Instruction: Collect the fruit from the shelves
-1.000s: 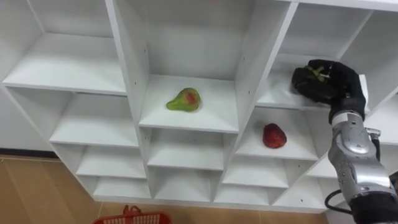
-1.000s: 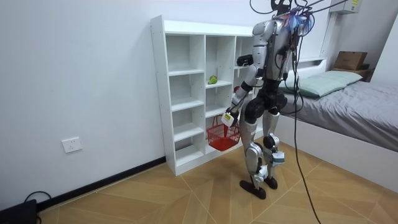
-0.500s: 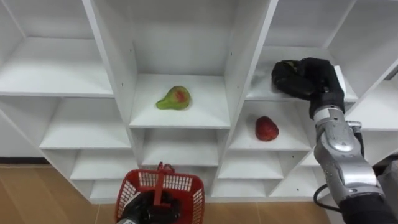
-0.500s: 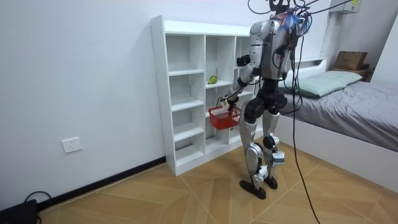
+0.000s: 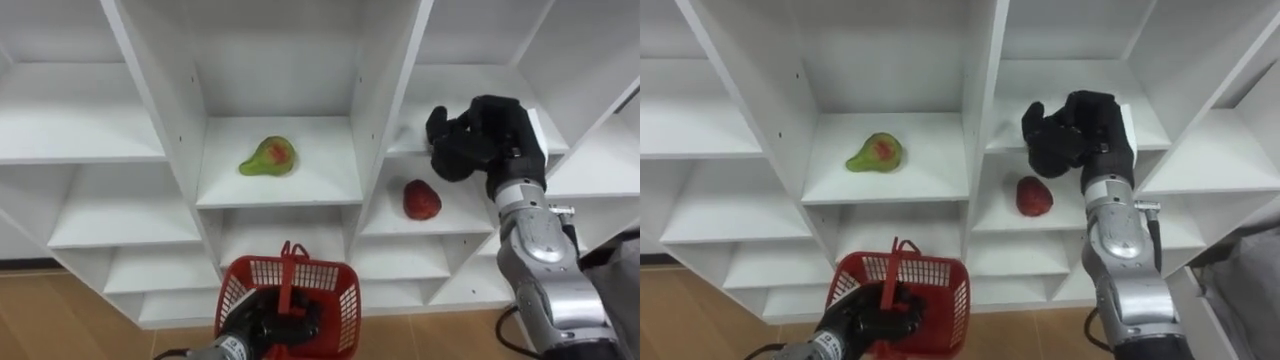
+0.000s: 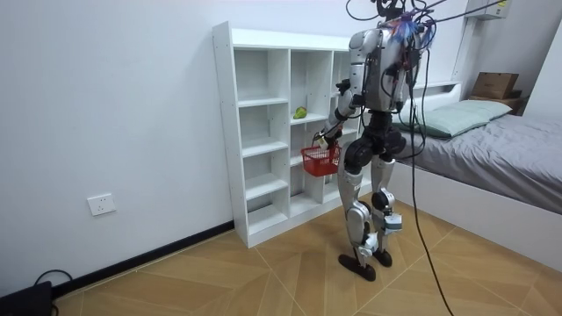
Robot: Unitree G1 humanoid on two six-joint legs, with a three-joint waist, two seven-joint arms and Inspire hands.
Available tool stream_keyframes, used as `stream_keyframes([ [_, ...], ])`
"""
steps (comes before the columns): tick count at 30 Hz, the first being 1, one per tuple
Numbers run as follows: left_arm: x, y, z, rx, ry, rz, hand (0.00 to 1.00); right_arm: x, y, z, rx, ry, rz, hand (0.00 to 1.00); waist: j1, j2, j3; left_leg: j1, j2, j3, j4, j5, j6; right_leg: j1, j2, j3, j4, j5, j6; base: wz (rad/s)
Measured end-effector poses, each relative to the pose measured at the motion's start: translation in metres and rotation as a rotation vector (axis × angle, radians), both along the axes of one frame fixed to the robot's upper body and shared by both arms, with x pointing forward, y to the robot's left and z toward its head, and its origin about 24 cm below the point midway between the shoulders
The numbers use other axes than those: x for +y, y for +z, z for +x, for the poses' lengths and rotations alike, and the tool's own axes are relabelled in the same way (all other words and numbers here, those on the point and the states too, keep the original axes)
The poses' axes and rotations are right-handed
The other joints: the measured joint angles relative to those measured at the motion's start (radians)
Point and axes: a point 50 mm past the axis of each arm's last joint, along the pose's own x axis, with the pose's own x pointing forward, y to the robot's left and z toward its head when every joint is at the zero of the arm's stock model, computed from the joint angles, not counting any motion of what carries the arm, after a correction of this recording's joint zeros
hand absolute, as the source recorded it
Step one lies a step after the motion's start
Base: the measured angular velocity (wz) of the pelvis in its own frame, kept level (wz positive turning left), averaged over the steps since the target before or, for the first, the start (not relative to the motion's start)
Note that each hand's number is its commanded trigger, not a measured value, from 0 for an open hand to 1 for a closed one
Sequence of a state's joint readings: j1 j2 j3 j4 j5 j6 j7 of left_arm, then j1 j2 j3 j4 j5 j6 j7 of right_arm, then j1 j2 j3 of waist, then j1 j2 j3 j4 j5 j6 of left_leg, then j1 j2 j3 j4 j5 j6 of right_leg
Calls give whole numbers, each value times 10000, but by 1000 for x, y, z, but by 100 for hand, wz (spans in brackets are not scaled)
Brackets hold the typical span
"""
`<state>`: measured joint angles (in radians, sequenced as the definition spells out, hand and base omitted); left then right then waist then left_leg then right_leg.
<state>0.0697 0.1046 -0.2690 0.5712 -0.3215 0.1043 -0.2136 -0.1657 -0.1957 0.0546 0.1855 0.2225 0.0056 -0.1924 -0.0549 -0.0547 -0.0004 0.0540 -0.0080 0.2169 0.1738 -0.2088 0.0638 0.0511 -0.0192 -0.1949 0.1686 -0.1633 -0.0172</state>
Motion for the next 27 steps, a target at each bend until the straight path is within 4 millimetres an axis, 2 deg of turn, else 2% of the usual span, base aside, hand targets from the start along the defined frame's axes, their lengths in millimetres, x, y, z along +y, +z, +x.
stream_keyframes([
  [8, -1, 1, 0, -35, -53, -3, 100, 0, -7, -10, 366, 223, -211, 100, -122, 9, -6, -9, 15, 10, 11, 0, 0, -5, 14, 26, 17, 2, -4, 0],
  [12, 0, 1, 1, -64, 27, -12, 100, 2, -1, -22, 70, 474, -439, 100, -145, 43, -27, 86, 22, 80, -54, 3, -5, 3, 39, 143, 27, 2, -4, -7],
  [19, 0, 7, 6, -410, 17, -28, 100, 8, 18, -22, -753, 826, -233, 100, -196, 24, -24, 219, 28, 341, -72, 3, -6, 3, 58, 465, 32, 3, -4, -13],
  [27, 3, 12, 10, -639, 161, -52, 100, 10, 22, -22, -874, 1287, -260, 100, -244, 18, -21, 262, 76, 421, -135, -2, -11, -12, 113, 542, 80, 26, -39, -3],
])
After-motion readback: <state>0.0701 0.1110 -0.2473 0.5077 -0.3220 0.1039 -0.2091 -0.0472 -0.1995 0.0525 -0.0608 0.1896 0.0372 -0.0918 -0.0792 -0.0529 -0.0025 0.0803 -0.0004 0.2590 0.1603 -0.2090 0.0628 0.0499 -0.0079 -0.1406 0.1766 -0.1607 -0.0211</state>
